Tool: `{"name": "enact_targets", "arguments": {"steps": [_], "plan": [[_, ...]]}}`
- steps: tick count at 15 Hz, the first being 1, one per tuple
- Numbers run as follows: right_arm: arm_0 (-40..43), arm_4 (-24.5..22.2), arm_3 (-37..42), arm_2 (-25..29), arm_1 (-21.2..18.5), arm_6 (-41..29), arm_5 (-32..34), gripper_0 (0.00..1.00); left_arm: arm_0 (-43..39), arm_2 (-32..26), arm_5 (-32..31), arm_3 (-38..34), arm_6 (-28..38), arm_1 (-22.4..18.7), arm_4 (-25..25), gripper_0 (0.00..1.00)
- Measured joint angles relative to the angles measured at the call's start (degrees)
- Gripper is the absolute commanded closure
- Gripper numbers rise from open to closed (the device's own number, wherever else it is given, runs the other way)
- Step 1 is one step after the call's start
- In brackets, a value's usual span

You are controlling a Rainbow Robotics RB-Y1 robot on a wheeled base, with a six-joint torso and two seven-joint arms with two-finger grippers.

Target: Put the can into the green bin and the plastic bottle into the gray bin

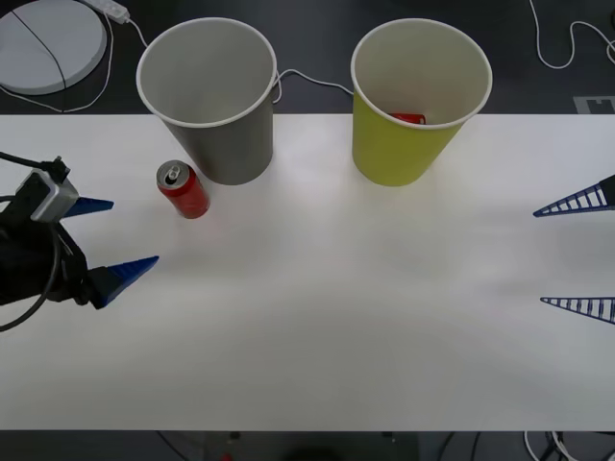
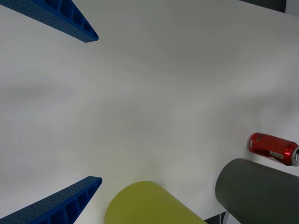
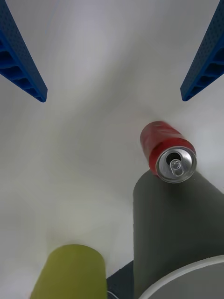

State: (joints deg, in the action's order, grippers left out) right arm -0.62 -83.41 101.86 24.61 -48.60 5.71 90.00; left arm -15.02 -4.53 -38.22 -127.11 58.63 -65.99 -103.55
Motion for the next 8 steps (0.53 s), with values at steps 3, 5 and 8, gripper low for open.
{"name": "enact_targets", "arguments": {"steps": [3,5,8], "plan": [[0.0,0.0,0.0,0.0,0.0,0.0,0.0,0.0,-0.2,6.1,10.2,0.0,11.3,-0.4,-8.3,0.0],[0.0,0.0,0.0,0.0,0.0,0.0,0.0,0.0,-0.2,9.5,15.7,0.6,17.3,-0.6,-13.3,0.0],[0.0,0.0,0.0,0.0,0.0,0.0,0.0,0.0,0.1,14.5,25.4,4.2,19.7,-0.6,-17.6,0.0]]}}
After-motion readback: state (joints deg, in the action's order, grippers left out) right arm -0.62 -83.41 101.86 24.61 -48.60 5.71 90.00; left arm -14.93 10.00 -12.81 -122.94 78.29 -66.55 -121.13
